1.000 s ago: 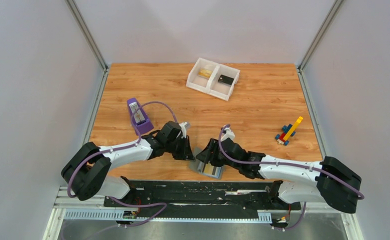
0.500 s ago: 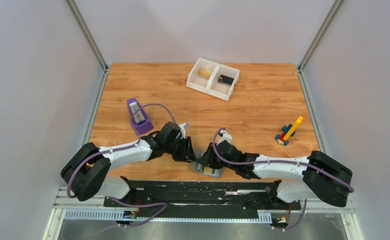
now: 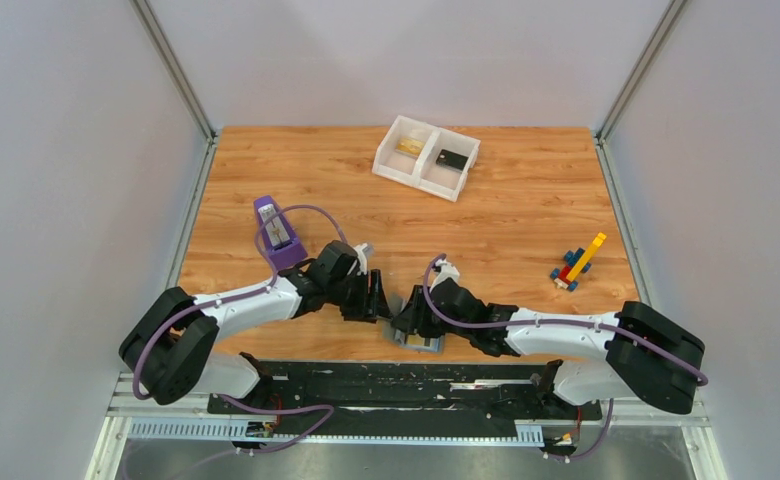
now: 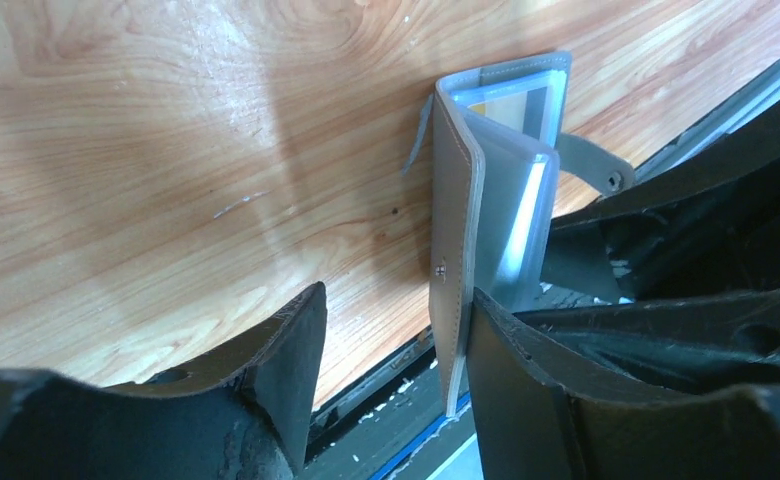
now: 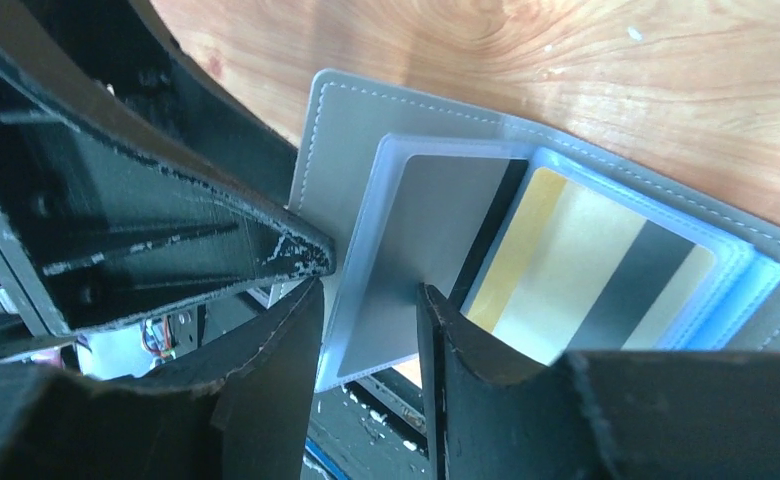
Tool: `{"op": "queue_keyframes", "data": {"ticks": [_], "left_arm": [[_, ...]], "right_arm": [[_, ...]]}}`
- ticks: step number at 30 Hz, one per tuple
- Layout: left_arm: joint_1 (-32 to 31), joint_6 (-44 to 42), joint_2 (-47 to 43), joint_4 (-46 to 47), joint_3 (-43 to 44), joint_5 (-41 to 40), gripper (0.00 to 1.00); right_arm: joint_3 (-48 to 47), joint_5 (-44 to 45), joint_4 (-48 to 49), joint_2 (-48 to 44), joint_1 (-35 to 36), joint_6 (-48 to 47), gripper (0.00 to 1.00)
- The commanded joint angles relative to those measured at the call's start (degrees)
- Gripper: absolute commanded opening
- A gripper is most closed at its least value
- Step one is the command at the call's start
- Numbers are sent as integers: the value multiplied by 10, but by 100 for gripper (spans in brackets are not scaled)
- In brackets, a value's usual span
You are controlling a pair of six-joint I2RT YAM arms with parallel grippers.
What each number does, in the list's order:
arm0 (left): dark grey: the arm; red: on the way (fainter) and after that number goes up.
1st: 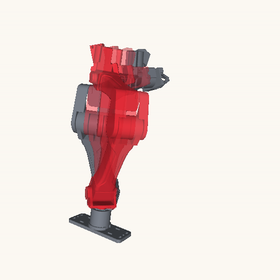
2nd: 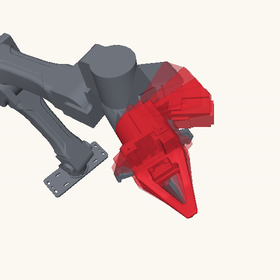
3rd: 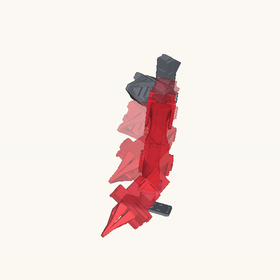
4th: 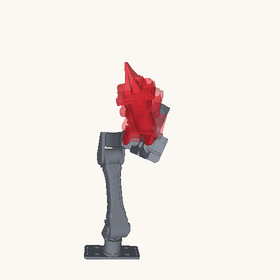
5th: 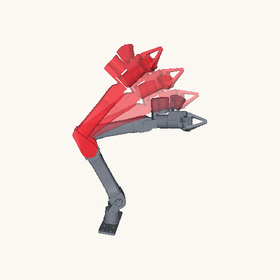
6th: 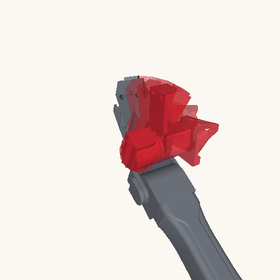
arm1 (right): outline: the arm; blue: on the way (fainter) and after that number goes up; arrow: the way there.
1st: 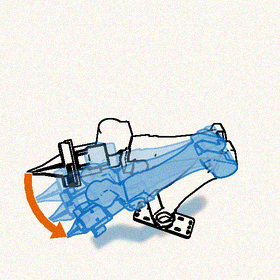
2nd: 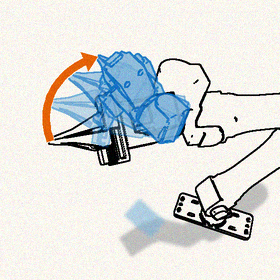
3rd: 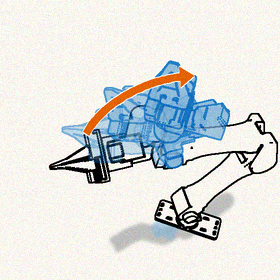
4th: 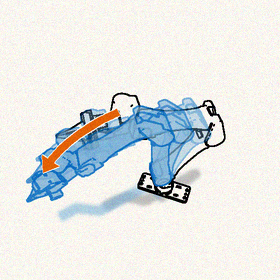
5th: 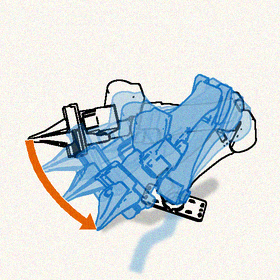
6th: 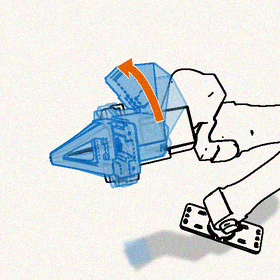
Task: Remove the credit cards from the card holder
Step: Open the card holder at the center of the board.
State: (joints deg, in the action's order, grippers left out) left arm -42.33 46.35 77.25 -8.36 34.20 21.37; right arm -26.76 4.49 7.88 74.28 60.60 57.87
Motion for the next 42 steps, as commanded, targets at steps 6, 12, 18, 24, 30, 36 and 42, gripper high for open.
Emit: {"op": "queue_keyframes", "data": {"ticks": [6,12,18,24,30,36,42], "left_arm": [[25,7,-21,44,24,39,70],[25,2,-12,62,29,55,77],[25,-20,5,60,30,60,78],[25,-31,30,66,29,76,70],[25,-47,42,64,32,74,59],[25,-52,50,62,31,66,40],[25,-58,51,53,33,56,29]], "right_arm": [[-18,-68,64,21,1,-32,39],[-19,-79,74,25,1,-44,41],[-22,-72,58,25,0,-52,40],[-25,-71,49,25,1,-54,40],[-30,-64,16,15,1,-62,42],[-25,-68,-1,-16,0,-59,45],[-22,-66,-18,-44,-3,-60,44]]}}
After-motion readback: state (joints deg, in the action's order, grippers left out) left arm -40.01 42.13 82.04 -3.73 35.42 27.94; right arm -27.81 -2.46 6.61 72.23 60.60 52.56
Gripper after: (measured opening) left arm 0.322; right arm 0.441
